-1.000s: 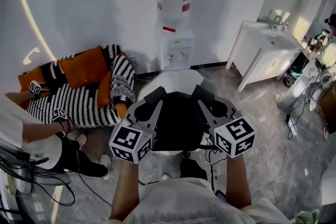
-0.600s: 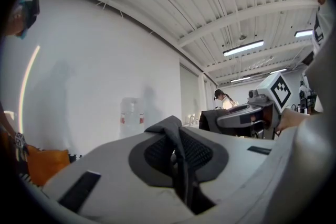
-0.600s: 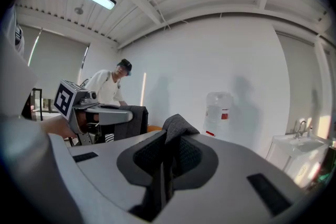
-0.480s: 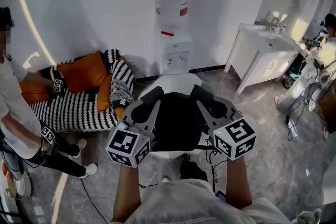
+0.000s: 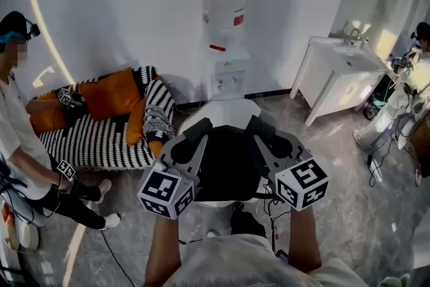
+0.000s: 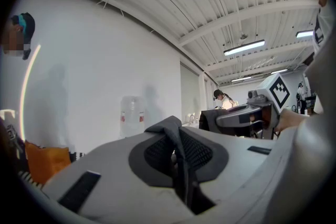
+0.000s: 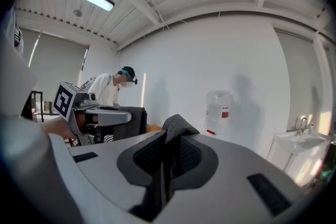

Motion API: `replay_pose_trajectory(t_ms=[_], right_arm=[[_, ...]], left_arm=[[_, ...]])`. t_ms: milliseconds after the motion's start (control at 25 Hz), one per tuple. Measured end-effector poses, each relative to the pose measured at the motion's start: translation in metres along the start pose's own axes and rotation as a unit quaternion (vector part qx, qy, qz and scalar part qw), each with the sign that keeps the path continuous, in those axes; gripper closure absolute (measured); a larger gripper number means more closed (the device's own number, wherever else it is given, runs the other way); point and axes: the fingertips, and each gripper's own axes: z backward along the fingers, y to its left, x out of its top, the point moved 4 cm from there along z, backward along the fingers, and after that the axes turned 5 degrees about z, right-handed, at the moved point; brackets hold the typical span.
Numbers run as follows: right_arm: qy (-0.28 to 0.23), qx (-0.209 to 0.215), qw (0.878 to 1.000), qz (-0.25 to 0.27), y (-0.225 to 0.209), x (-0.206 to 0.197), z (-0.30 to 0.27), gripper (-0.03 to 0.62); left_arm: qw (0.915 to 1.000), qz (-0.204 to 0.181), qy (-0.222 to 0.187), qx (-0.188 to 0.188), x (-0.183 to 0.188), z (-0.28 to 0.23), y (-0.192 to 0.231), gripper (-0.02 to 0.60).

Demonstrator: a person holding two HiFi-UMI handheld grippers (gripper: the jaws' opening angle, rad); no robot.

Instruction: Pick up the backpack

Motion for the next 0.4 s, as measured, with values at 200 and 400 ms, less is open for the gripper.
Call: replay_pose_trajectory(t_ms=[200,400], right_arm=[[0.002,0.001,1.000,-0.003,-0.003,-0.003,0.000,0.562],[0.002,0.001,1.000,-0.004,-0.011,-0.010,0.003,0.562]], left_arm=[[1.0000,0.001,0.004,-0.001,-0.002,-0.003,-0.002,0.548],[1.0000,0.003,0.005,-0.003,-0.008,-0.010,-0.008,0.548]])
